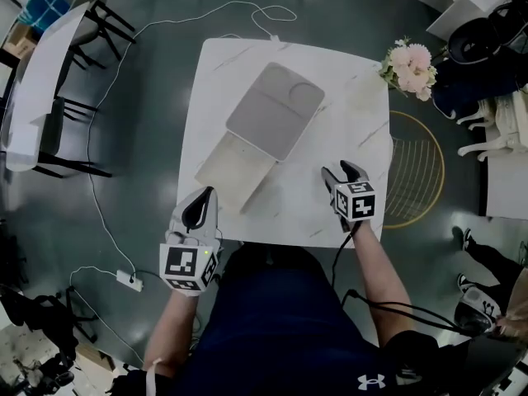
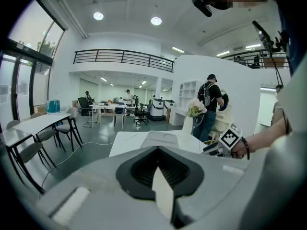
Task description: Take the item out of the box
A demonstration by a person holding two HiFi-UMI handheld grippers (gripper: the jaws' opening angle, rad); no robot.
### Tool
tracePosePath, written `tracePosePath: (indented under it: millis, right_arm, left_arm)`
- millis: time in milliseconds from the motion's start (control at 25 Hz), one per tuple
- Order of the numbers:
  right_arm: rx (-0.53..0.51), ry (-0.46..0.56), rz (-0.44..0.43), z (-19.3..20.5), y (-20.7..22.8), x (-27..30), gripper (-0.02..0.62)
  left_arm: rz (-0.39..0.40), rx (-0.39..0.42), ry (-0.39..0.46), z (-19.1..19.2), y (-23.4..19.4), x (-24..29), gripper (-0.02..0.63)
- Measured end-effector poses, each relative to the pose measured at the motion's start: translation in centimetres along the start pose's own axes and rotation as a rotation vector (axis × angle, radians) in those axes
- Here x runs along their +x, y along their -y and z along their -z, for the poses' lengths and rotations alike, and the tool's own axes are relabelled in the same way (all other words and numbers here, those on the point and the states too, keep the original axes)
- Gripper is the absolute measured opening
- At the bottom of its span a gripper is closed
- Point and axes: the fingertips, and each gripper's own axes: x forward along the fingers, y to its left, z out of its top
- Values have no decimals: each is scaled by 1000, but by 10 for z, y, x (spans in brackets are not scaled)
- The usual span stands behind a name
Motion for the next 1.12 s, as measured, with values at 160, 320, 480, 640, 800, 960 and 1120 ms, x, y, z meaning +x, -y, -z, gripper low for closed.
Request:
tracePosePath:
  millis: [160,320,480,640,800,960,1120]
  right_arm:
    - [-47,169,13,-42,-6,-28,180]
    - [-67,298,28,-87,-14,-59,163]
    - [-120,379,39,-126,-23,-86,158]
    - [-150,460,26,-160,-38,-114,152]
    - [-151,539,-12,-194,-61,-138,133]
    - [-142,632,-42,-223,-87,-166,130]
    - [-142,731,-60,-240,-105,-190,130]
  left_arm:
    - [-15,10,26,-8,-7,-4,2]
    - [-42,16,63,-23,-20,-9,2]
    - [-61,18,106,-43,-29,-18,2]
    - [-78,39,158,-64,-37,-29,2]
    - [-85,31,215,-88,-43,-39,2]
    - [-77,25,283,-118,-42,-52,2]
    - [-75,47,348,-144,-38,-61,2]
